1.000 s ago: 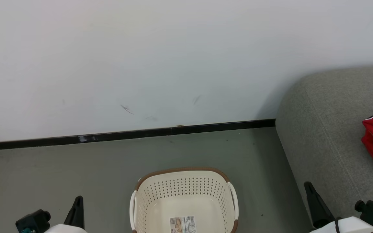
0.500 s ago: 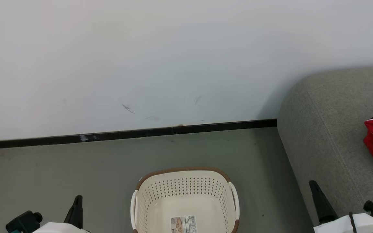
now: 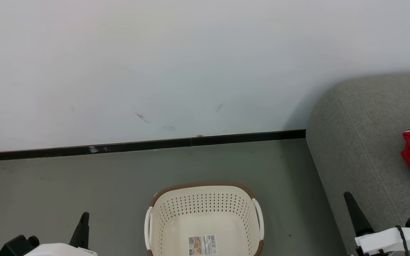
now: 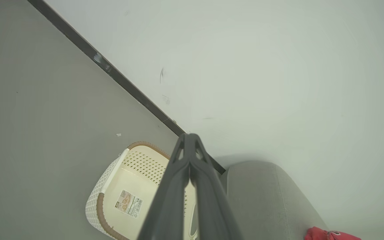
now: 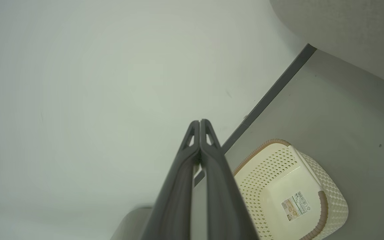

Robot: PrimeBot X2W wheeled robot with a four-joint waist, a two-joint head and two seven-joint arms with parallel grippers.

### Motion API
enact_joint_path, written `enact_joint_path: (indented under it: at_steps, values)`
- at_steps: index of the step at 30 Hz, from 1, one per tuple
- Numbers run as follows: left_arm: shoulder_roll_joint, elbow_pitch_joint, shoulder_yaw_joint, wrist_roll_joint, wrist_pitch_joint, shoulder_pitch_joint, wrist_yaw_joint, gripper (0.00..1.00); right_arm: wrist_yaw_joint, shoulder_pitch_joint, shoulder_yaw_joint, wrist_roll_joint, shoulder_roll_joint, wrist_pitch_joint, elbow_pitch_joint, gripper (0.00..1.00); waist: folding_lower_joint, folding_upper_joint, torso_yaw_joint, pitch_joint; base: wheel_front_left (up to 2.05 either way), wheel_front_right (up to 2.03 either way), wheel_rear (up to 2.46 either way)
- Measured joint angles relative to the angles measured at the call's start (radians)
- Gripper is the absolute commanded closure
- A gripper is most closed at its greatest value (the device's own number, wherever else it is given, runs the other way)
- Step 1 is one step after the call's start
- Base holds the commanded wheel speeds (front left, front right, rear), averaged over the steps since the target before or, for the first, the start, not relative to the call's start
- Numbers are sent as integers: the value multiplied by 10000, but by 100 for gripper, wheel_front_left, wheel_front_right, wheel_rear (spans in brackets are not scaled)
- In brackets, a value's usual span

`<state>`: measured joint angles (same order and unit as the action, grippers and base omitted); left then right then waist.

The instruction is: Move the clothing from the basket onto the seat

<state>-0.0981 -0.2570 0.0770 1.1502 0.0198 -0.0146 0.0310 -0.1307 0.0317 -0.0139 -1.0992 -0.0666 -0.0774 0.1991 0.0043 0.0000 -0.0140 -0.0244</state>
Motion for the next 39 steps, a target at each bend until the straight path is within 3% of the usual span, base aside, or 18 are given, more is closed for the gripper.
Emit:
enact_joint_path:
  at_steps: [11, 39]
  values:
    - [150, -36, -460, 1342, -370, -199, -443, 100, 0, -263, -61, -1720, -92, 343, 146, 100, -30, 1, 43, 120, 0, 0, 0]
    - [635, -140, -1544, 4516, -1254, -415, -1494, 100, 2, -829, -249, -5764, -299, 1074, 558, 100, -37, 0, 142, 270, 0, 0, 0]
